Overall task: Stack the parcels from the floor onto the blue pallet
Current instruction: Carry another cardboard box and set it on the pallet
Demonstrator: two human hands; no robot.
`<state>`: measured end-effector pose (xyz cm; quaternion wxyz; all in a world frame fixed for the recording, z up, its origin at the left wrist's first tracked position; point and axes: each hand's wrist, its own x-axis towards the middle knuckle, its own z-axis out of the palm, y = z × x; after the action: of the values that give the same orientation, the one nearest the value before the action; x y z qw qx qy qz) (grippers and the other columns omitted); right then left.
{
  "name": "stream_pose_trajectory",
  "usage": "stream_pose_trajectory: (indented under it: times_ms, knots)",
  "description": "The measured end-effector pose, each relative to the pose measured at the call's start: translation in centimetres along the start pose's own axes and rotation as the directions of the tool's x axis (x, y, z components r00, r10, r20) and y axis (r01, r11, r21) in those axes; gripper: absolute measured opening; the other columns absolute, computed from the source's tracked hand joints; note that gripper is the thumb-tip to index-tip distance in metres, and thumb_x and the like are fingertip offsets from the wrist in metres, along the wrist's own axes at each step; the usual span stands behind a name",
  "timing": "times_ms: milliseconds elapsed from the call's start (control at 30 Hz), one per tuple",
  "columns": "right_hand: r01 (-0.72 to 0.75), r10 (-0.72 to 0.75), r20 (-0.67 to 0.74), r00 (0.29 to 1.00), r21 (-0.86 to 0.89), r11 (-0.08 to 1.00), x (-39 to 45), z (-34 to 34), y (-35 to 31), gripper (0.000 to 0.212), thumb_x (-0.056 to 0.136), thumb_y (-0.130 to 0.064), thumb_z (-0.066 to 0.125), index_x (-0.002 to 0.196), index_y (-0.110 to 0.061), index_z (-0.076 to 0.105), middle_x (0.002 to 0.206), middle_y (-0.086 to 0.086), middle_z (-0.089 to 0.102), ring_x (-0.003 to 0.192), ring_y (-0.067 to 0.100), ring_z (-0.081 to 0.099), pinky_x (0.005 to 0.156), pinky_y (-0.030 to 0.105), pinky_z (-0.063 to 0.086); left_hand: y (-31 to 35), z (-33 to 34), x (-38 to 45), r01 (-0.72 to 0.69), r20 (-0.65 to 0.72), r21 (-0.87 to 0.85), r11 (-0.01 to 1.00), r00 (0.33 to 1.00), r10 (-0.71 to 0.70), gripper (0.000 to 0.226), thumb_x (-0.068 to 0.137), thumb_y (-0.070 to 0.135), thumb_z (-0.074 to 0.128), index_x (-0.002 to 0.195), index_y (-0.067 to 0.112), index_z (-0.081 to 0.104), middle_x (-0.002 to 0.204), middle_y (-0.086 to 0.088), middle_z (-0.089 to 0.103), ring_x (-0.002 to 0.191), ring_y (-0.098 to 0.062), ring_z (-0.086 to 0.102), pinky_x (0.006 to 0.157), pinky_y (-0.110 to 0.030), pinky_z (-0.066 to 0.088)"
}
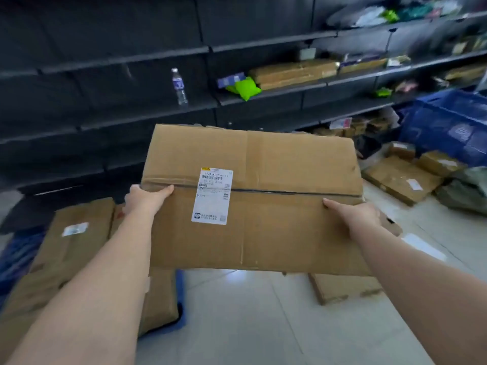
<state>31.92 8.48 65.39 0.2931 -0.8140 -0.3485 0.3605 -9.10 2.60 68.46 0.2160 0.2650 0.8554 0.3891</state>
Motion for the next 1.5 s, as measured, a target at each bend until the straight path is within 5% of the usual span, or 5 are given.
stream_pose_trajectory:
  times_ms: [133,400,800,1200,1500]
  knots:
    - [0.152,-0.138,0.179,0.974,-0.066,0.986,-8.6,9.7,-4.6,0.119,0.051,-0.063,0.081,0.141,-0.006,0.027,0.144,0.017,0.036,0.131,0.038,0.038,0.107,0.051,0.035,-8.7,-13.7,-0.3,0.107,-0.259,-0.042,0.993,0.959,-0.114,0.087,0.063,0.057,0.076,0.128,0.010,0.046,0.132,-0.015,0.052,0.118,-0.039,0.051,0.093,-0.048,0.047]
    - [0.420,-0.281,0.496,0.822,-0.195,0.887,-27.8,30.1,-7.8,0.119,0.052,-0.065,0.079,0.140,-0.004,0.028,0.141,0.020,0.038,0.128,0.040,0.040,0.106,0.050,0.037,-27.2,-35.2,-2.3,0.354,-0.475,-0.155,0.922,0.792,-0.384,0.077,0.065,0.055,0.076,0.126,0.015,0.053,0.125,-0.014,0.059,0.113,-0.038,0.056,0.095,-0.050,0.048]
    - [0.546,-0.199,0.666,0.719,-0.364,0.755,-42.5,52.3,-11.0,0.113,0.054,-0.061,0.078,0.140,-0.007,0.028,0.140,0.016,0.039,0.128,0.037,0.039,0.106,0.049,0.038,-42.7,-46.5,5.9,0.644,-0.518,-0.249,0.724,0.543,-0.661,0.081,0.066,0.051,0.078,0.126,0.004,0.052,0.129,-0.022,0.056,0.121,-0.043,0.049,0.101,-0.049,0.040]
    - [0.756,-0.141,0.797,0.587,-0.478,0.446,-44.7,71.5,-21.8,0.086,0.059,-0.068,0.058,0.133,-0.024,0.048,0.129,0.005,0.054,0.124,0.029,0.047,0.105,0.040,0.041,-47.5,-51.6,24.7,0.736,-0.357,-0.316,0.598,0.492,-0.794,0.078,0.070,0.035,0.080,0.130,-0.005,0.048,0.134,-0.023,0.050,0.125,-0.040,0.047,0.109,-0.046,0.036]
    - [0.606,-0.052,0.685,0.726,-0.603,0.518,-45.2,78.9,-23.5,0.085,0.062,-0.058,0.074,0.131,-0.015,0.050,0.128,0.011,0.055,0.122,0.030,0.050,0.104,0.042,0.043,-51.9,-52.6,38.8,0.769,-0.236,-0.144,0.622,0.584,-0.777,0.070,0.073,0.036,0.077,0.127,-0.001,0.052,0.133,-0.021,0.053,0.122,-0.037,0.051,0.106,-0.044,0.041]
